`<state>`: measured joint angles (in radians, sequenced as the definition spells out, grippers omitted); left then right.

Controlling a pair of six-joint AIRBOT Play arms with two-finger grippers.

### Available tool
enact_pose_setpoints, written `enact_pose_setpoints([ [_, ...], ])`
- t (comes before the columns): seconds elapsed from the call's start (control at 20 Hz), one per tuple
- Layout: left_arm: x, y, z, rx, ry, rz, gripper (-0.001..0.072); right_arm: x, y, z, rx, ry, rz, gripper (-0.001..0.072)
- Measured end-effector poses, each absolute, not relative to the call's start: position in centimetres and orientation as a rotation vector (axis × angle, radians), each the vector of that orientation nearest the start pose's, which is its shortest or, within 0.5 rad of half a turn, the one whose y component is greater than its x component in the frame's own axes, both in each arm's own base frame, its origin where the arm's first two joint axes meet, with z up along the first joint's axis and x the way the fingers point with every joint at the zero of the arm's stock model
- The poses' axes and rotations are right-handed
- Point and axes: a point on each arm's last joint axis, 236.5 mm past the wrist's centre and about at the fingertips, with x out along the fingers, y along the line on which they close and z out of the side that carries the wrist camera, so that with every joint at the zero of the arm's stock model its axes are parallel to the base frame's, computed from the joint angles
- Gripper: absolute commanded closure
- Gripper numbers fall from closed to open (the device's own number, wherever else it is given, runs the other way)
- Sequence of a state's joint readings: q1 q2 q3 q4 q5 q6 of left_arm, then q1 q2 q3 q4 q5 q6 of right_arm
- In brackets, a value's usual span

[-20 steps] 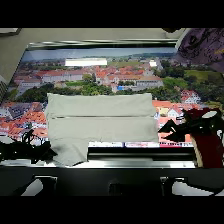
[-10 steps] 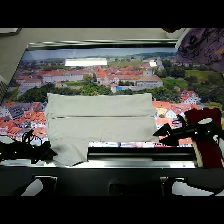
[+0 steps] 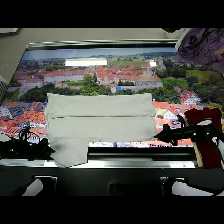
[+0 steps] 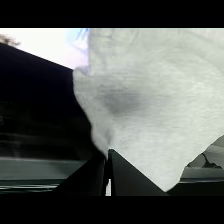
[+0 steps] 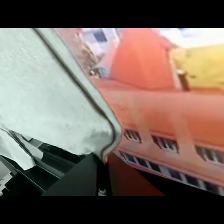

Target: Fold the clothes and pants, and hang the long-sleeved shirts on hangers.

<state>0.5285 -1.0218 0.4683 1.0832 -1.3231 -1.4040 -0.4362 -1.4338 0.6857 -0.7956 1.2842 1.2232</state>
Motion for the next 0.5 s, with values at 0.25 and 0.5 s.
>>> enact_pose_setpoints([
  [0.25, 19.6, -0.3, -4.5, -0.777, 1.479, 0.059, 0.0691, 26.1, 4.1, -7.4, 0.888, 1.535, 0.248, 0.0680],
  [0.5, 19.6, -0.5, -1.5, -0.735, 1.381, 0.062, 0.0692, 26.9, 4.3, -4.3, 0.857, 1.438, 0.242, 0.0681],
])
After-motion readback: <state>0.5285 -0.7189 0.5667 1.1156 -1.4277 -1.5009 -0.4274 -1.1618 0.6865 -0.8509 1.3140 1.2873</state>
